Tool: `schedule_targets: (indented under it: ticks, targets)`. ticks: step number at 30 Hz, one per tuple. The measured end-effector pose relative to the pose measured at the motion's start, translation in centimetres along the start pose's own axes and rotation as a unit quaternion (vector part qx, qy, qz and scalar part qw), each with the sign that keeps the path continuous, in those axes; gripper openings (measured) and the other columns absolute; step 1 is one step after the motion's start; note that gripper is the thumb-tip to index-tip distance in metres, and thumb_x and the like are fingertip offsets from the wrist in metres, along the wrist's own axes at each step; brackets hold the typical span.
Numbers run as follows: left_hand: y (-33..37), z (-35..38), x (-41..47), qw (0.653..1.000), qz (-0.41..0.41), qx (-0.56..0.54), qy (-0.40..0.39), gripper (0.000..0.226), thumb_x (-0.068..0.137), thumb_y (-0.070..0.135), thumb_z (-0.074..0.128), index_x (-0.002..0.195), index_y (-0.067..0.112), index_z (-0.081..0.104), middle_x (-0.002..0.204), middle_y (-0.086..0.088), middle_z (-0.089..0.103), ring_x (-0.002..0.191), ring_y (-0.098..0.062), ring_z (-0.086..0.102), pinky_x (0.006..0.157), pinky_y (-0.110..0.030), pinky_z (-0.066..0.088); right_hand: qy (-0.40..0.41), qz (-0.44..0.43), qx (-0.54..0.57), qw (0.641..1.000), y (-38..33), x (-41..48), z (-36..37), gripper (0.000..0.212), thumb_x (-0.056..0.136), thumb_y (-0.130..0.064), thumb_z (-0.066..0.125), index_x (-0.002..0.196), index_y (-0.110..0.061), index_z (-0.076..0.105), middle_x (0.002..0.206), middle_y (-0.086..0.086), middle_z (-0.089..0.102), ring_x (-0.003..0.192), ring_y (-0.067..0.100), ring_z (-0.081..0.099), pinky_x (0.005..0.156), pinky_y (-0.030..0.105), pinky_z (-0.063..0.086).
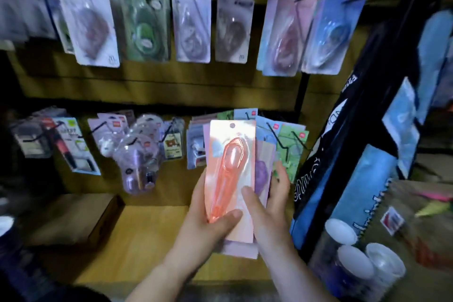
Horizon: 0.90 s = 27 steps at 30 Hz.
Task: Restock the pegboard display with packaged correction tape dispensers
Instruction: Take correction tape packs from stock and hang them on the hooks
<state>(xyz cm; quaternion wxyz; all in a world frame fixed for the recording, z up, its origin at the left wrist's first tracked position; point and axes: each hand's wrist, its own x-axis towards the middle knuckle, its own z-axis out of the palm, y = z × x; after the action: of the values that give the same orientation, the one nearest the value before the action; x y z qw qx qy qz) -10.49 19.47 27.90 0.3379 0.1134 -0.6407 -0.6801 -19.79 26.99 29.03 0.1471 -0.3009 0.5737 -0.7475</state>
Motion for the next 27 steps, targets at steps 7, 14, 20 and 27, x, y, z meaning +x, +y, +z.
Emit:
schedule_targets:
  ticks: [7, 14, 20, 27]
  targets:
    - [7.4, 0.9, 2.6, 0.993, 0.112, 0.016, -0.034, 0.079, 0.055, 0.029, 0.073, 0.127, 0.035, 0.041, 0.114, 0.016, 0.064, 0.102, -0.004, 0.064, 0.074, -0.015, 0.052, 0.018, -0.154, -0.053, 0.986, -8.0, 2.1, 2.2, 0.041, 0.055, -0.048, 0.055, 0.096, -0.044, 0.052, 0.125, -0.008, 0.052, 0.121, 0.002, 0.046, 0.105, 0.015, 0.035]
    - [10.8, 0.4, 5.7, 0.983, 0.171, 0.047, -0.044, 0.083, 0.048, 0.030, 0.074, 0.124, 0.033, 0.040, 0.122, 0.010, 0.058, 0.107, 0.000, 0.060, 0.078, -0.013, 0.049, 0.003, -0.138, 0.046, 0.989, -11.9, 5.1, 4.4, 0.034, 0.081, 0.001, 0.061, 0.082, -0.032, 0.061, 0.129, 0.009, 0.056, 0.115, 0.016, 0.055, 0.097, 0.025, 0.045]
    - [14.1, -1.2, 8.2, 0.981, 0.171, 0.095, -0.010, 0.114, 0.018, 0.055, 0.083, 0.108, 0.061, 0.014, 0.124, 0.009, 0.043, 0.107, 0.003, 0.054, 0.072, -0.003, 0.047, 0.032, -0.068, 0.123, 0.990, -14.9, 8.4, 6.6, 0.019, 0.085, 0.000, 0.055, 0.076, -0.017, 0.054, 0.079, 0.009, 0.063, 0.084, 0.032, 0.060, 0.085, 0.048, 0.048]
    - [16.3, -2.8, 10.6, 0.982, 0.174, 0.076, 0.013, 0.139, 0.006, 0.051, 0.085, 0.122, 0.051, 0.008, 0.107, 0.018, 0.052, 0.084, 0.014, 0.061, 0.068, -0.009, 0.050, 0.011, -0.031, 0.209, 0.977, -17.7, 11.5, 8.6, 0.020, 0.092, -0.008, 0.047, 0.072, -0.012, 0.047, 0.069, 0.009, 0.058, 0.061, 0.019, 0.055, 0.061, 0.030, 0.045]
